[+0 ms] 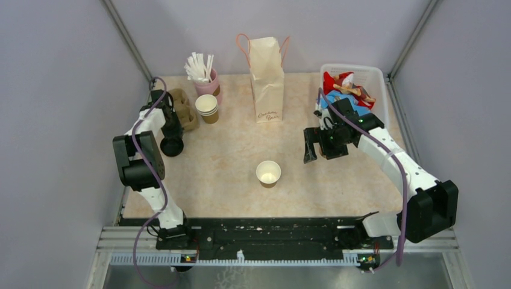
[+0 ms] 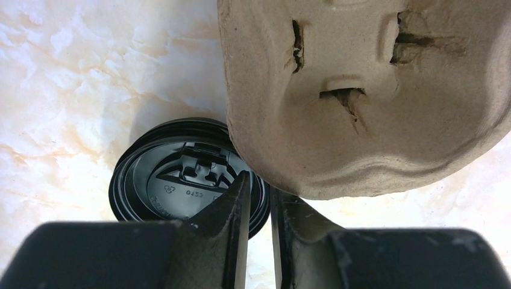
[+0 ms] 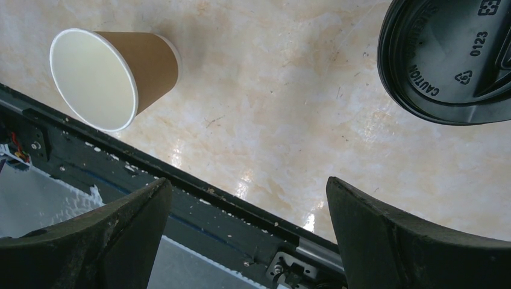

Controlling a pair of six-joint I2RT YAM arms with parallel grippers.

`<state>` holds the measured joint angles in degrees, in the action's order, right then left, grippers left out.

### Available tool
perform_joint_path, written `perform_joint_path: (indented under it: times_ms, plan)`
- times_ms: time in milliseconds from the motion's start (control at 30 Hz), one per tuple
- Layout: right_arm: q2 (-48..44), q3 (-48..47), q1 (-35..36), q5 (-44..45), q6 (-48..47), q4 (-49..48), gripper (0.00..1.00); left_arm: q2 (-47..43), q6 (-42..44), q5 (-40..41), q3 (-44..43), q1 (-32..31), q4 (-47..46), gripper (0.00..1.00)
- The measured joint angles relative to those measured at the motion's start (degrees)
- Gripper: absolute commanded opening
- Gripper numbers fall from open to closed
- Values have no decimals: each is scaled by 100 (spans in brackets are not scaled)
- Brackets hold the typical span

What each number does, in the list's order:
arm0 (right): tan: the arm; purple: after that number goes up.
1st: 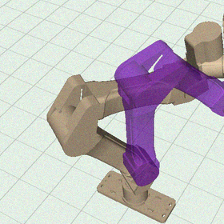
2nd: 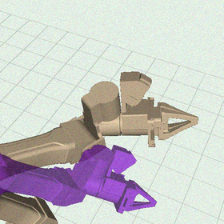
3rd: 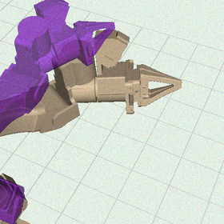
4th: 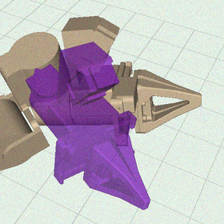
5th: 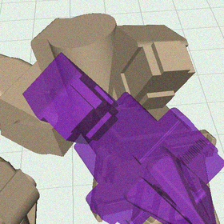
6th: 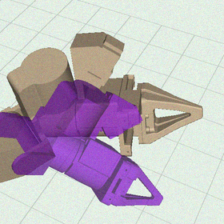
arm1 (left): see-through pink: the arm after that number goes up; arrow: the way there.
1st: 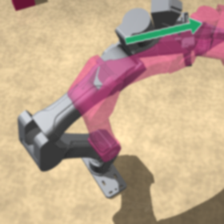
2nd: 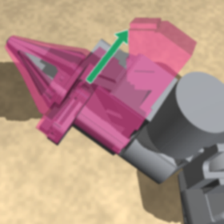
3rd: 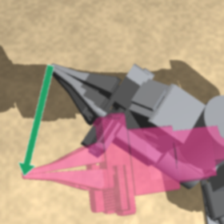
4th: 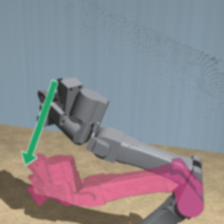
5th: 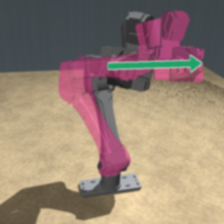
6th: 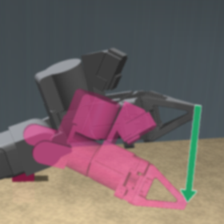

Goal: Pack the takeout coffee

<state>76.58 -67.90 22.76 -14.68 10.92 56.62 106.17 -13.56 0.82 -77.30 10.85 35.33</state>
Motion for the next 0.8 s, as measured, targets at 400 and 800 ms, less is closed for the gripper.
perform_joint_path:
  times_ms: [400, 800]
  plan:
    - [0, 0, 0, 0, 0, 0, 98, 31, 0, 2, -63, 0, 0, 13]
    - [0, 0, 0, 0, -2, 0, 98, 42, -4, -90, -63, 0, -9, 16]
